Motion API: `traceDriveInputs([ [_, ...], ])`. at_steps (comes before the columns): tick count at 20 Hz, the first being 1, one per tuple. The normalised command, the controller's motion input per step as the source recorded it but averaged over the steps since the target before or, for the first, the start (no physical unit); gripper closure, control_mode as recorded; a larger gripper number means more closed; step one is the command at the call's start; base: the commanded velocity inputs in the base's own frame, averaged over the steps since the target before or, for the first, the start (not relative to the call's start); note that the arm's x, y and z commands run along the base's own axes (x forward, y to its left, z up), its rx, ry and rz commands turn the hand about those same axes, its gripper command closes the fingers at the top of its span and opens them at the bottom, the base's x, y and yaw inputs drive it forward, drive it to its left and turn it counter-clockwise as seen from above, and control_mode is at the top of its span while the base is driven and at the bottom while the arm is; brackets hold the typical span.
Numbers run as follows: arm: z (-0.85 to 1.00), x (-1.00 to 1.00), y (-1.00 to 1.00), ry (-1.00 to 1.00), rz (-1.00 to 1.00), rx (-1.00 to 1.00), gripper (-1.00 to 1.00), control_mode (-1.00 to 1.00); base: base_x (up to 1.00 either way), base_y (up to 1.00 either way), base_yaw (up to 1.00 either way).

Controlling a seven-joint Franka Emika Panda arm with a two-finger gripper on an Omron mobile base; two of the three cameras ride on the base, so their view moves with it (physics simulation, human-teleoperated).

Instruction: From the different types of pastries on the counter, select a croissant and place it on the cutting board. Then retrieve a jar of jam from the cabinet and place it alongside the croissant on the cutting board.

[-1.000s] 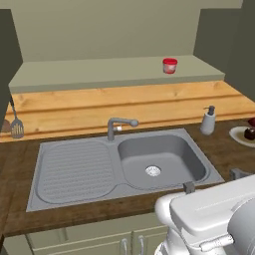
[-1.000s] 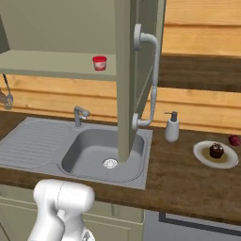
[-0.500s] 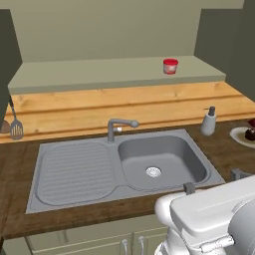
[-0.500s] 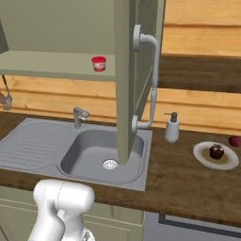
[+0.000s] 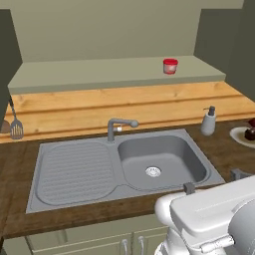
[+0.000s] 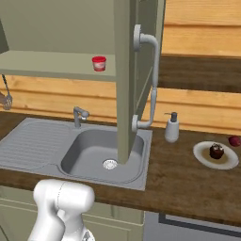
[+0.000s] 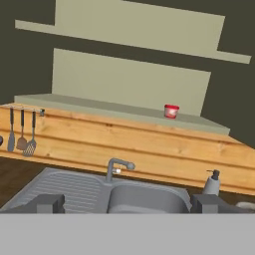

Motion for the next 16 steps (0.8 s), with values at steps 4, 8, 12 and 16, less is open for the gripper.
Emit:
traceDriveInputs([
  [4, 0.41, 0.32, 0.00, 0.01, 0.00, 0.00, -1.00, -1.00, 0.00, 0.00, 0.00],
  [8, 1.00, 0.38, 0.00, 0.00, 0.02, 0.00, -1.00, -1.00, 0.00, 0.00, 0.00],
  [12, 1.00, 0.44, 0.00, 0.00, 0.00, 0.00, -1.00, -1.00, 0.00, 0.00, 0.00],
  [16, 0.51, 0.32, -0.04, 0.04, 0.00, 0.02, -1.00, -1.00, 0.00, 0.00, 0.00],
])
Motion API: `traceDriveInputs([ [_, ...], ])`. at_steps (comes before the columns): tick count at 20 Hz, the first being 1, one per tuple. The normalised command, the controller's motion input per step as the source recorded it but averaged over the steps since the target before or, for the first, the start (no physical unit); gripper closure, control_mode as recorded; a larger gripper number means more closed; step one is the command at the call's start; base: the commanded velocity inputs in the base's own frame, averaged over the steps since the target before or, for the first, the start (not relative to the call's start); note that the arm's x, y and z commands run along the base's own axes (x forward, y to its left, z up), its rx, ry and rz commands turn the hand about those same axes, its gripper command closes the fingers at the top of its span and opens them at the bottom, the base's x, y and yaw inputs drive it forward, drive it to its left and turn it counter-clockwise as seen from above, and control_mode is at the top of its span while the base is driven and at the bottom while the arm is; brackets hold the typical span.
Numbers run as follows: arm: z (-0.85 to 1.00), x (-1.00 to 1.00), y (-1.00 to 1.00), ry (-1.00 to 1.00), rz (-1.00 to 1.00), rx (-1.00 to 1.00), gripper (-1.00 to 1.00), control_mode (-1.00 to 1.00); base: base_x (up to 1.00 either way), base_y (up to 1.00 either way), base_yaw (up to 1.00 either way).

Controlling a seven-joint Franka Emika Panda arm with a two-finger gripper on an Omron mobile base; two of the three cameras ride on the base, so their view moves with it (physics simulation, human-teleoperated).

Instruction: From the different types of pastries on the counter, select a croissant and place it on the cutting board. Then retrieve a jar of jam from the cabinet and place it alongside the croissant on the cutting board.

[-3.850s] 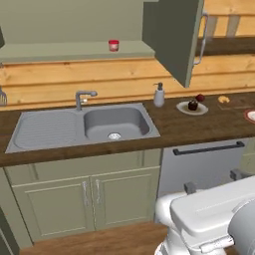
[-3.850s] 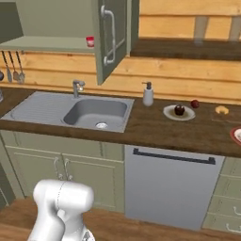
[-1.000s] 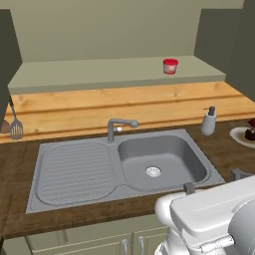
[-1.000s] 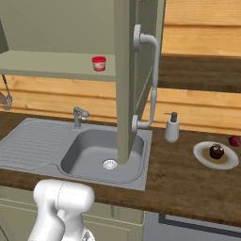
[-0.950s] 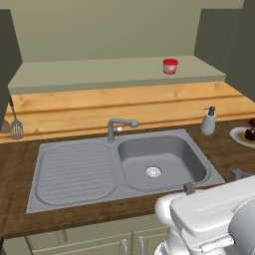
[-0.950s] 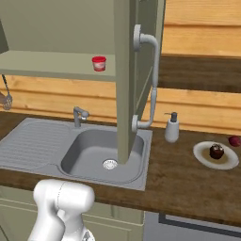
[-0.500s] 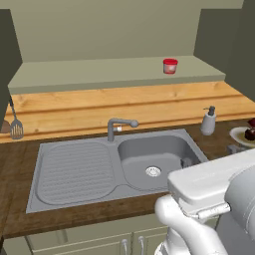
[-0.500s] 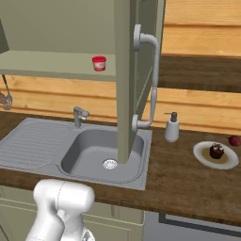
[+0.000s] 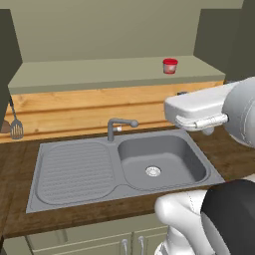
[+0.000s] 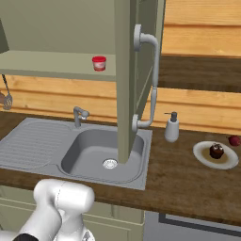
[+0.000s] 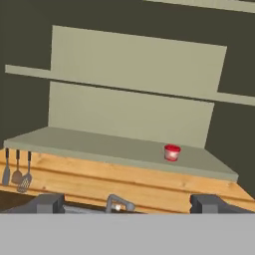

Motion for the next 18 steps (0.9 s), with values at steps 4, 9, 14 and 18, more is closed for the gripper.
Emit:
traceDriveInputs([
  [4, 0.00, 0.14, -0.14, 0.00, 0.01, 0.00, -1.00, -1.00, 0.00, 0.00, 0.00],
  [9, 0.00, 0.68, -0.82, 0.00, 0.02, 0.00, -1.00, -1.00, 0.00, 0.00, 0.00],
  [14, -0.04, 0.64, -0.95, 0.00, 0.01, 0.04, -1.00, -1.00, 0.00, 0.00, 0.00],
  [18, -0.03, 0.08, -0.19, 0.00, 0.00, 0.01, -1.00, -1.00, 0.00, 0.00, 0.00],
])
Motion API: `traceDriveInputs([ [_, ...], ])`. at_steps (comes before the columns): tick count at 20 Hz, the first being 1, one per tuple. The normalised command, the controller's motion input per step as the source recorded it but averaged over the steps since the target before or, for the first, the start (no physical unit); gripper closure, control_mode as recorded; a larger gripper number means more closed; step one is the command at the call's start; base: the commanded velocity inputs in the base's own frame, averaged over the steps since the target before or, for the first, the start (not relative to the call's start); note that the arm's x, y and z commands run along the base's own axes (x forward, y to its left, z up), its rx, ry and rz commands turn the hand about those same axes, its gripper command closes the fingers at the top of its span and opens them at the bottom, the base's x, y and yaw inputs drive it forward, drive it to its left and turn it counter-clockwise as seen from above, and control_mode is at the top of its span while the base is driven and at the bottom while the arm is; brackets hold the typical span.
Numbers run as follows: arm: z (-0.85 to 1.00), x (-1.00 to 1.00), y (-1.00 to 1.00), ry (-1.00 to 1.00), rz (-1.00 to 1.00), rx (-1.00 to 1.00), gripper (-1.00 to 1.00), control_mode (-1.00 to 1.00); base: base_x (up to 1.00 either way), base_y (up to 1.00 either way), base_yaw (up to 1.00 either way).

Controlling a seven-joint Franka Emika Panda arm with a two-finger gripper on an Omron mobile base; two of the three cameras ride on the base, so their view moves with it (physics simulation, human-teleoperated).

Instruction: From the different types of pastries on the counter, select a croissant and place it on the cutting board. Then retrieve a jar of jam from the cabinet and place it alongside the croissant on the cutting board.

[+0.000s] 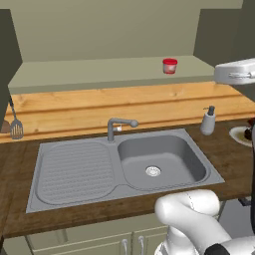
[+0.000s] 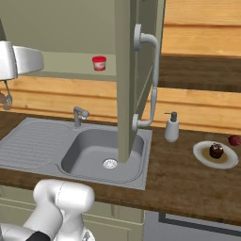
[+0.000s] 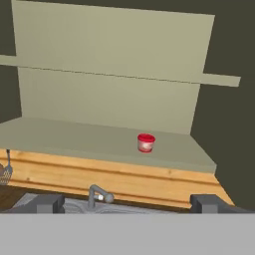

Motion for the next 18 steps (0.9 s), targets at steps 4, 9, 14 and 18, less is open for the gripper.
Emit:
traceDriveInputs([
  [4, -0.08, 0.02, 0.00, 0.00, 0.00, 0.00, -1.00, -1.00, 0.00, 0.00, 0.00],
  [9, -0.28, 0.34, -0.09, 0.11, -0.04, 0.00, -1.00, -1.00, 0.00, 0.00, 0.00],
  [14, -0.10, 0.45, -0.21, 0.08, -0.02, 0.00, -1.00, -1.00, 0.00, 0.00, 0.00],
  [18, 0.00, 0.28, -0.02, 0.03, 0.00, 0.00, -1.00, -1.00, 0.00, 0.00, 0.00],
])
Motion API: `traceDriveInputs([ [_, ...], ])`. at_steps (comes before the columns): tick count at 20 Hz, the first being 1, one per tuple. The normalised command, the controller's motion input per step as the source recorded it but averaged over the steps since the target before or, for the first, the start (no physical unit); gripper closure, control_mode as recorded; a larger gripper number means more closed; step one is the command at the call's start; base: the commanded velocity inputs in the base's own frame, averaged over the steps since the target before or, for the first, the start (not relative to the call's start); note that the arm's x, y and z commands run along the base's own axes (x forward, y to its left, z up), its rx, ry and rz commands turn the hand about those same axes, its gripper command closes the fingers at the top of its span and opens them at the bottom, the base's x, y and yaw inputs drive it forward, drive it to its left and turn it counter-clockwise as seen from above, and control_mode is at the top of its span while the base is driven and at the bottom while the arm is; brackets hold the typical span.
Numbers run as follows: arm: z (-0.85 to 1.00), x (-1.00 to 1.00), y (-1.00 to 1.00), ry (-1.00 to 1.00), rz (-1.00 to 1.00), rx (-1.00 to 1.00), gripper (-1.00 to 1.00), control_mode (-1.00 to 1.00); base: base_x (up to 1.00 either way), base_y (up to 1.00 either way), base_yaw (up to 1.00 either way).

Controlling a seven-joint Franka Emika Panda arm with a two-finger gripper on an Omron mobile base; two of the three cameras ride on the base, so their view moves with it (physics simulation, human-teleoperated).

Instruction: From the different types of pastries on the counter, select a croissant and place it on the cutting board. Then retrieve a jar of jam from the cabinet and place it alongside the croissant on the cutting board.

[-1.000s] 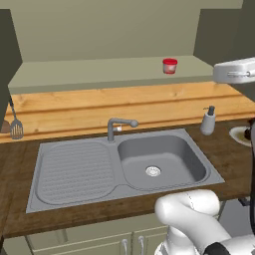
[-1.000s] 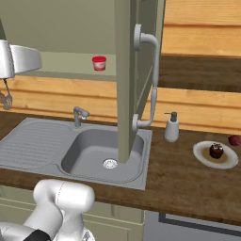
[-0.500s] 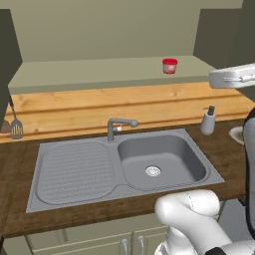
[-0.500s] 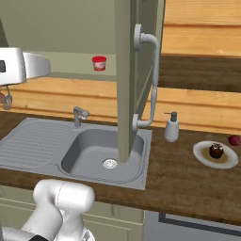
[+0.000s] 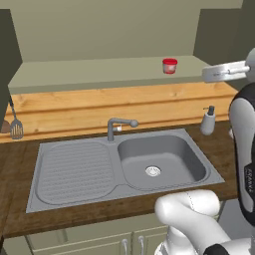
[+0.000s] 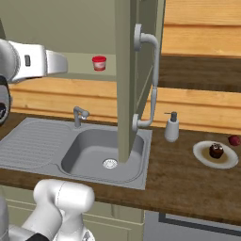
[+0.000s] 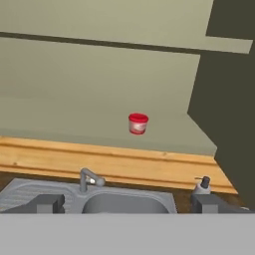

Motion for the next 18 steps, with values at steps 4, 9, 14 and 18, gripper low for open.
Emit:
traceDriveInputs([
  [4, -0.16, 0.20, 0.00, 0.00, 0.00, 0.00, -1.00, -1.00, 0.00, 0.00, 0.00],
  [9, -0.23, 0.43, 0.00, 0.00, 0.00, 0.01, -1.00, -1.00, 0.00, 0.00, 0.00],
  [14, -0.15, 0.58, 0.00, 0.00, 0.00, 0.00, -1.00, -1.00, 0.00, 0.00, 0.00],
  [18, -0.18, 0.63, 0.00, 0.00, 0.00, 0.00, -1.00, -1.00, 0.00, 0.00, 0.00],
])
